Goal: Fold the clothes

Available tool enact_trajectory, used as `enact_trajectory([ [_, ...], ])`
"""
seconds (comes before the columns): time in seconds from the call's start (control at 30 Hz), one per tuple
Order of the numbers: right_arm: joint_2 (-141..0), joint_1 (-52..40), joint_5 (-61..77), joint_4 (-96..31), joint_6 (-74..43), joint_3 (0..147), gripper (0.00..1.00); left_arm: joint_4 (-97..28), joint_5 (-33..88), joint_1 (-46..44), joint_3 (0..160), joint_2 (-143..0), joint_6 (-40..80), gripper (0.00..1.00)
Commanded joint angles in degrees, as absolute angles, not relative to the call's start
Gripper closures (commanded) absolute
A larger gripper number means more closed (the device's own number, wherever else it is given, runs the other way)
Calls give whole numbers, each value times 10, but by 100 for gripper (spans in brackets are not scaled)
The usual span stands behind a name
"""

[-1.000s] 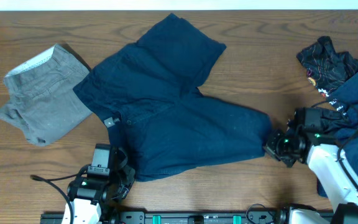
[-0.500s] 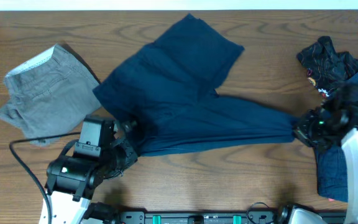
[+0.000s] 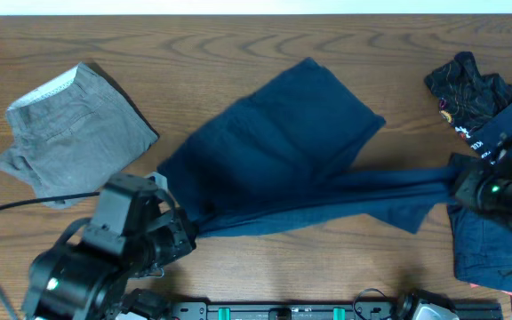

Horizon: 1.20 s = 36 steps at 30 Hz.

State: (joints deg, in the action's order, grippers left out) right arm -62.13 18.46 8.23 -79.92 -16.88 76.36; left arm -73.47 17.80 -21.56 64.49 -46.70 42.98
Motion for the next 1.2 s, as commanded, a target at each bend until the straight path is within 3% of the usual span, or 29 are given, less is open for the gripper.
enact_trajectory([
  [0.0, -624, 194, 15, -767, -120, 819, 99, -741, 92, -215, 660, -456, 421, 94],
  [0.33, -721, 121, 22, -674, -71, 834, 99, -637, -37, -215, 617, -511, 502, 94],
  [0.67, -799, 86, -37, -677, -94, 834, 99, -593, 138, -232, 613, -642, 490, 93],
  [0.7, -799, 86, -46, -678, -94, 834, 99, -587, 144, -240, 612, -659, 484, 88],
  [0.77, -797, 86, -57, -682, -94, 834, 99, -575, 143, -254, 611, -692, 474, 61],
  [0.8, -797, 86, -58, -685, -94, 834, 99, -565, 144, -259, 609, -711, 466, 60],
  [0.9, -797, 87, -61, -696, -94, 834, 99, -546, 144, -271, 606, -769, 457, 60],
  [1.1, -797, 87, -63, -708, -94, 834, 99, -499, 161, -301, 602, -885, 422, 77],
  [1.17, -797, 87, -63, -710, -94, 834, 99, -491, 161, -309, 602, -917, 422, 77],
])
